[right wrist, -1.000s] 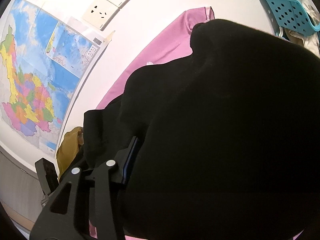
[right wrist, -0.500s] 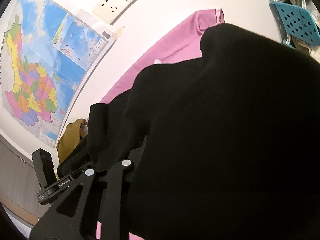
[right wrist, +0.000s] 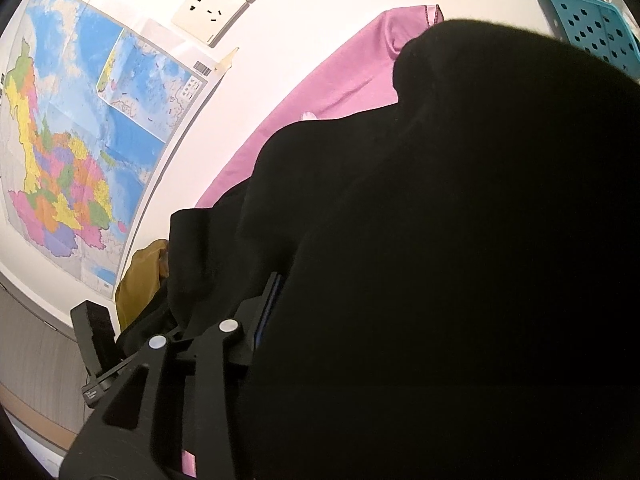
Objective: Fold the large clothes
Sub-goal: 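Carry the jacket with both grippers toward the stack of folded clothes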
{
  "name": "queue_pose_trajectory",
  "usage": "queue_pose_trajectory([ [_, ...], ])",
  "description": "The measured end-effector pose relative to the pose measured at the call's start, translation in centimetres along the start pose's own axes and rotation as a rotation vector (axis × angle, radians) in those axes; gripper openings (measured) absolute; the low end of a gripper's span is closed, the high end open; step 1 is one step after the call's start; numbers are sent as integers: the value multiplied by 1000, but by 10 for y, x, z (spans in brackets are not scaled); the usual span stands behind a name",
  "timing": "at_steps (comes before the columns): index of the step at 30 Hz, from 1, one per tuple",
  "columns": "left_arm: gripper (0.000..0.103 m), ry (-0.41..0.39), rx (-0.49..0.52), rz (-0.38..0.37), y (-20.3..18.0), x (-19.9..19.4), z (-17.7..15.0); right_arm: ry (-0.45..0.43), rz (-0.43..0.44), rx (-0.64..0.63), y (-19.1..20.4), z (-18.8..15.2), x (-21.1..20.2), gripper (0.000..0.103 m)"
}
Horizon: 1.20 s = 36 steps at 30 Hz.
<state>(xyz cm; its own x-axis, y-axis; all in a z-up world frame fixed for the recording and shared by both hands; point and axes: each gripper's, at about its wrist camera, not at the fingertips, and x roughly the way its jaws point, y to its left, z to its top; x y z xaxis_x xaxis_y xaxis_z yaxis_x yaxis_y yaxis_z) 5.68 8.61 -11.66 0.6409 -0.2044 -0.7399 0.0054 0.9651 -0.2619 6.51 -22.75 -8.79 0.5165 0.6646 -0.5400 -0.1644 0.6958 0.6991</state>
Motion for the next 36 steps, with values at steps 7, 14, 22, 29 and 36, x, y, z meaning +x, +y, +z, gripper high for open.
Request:
queue_pose_trajectory([
  [7,47,-17,20,-1,-5,-2,0,-5,-5,-16,4,0,5,44],
  [14,36,-30,54,24,-8,-3,1,3,2,-43,3,-2,6,26],
  [22,19,-54,33,30,-7,-29,6,-32,70,-111,36,6,-18,17],
  [29,25,-14,47,1,0,-41,-4,61,21,-134,26,-16,-15,27],
  [36,49,44,27,-21,9,-19,-10,66,30,-24,5,-19,5,48],
])
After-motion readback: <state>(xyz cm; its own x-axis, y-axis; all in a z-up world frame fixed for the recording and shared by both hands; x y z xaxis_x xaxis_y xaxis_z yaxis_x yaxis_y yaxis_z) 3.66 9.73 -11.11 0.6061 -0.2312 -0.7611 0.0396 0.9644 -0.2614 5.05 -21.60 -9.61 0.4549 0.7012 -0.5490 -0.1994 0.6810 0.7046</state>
